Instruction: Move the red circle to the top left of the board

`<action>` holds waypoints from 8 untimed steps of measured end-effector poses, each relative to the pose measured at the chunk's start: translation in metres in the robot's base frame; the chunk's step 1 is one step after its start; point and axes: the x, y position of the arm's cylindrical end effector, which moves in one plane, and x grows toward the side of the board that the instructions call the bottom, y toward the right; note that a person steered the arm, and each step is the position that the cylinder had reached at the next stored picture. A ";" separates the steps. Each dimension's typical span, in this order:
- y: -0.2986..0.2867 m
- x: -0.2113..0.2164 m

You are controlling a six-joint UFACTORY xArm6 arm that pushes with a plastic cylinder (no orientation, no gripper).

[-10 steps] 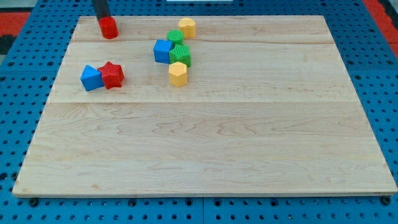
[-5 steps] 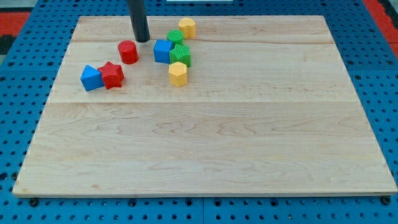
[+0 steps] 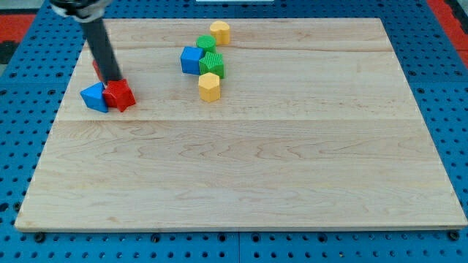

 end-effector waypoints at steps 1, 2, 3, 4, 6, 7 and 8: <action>-0.001 -0.037; -0.002 -0.058; -0.034 -0.036; -0.049 -0.053; 0.017 -0.092; 0.022 -0.080; 0.045 -0.018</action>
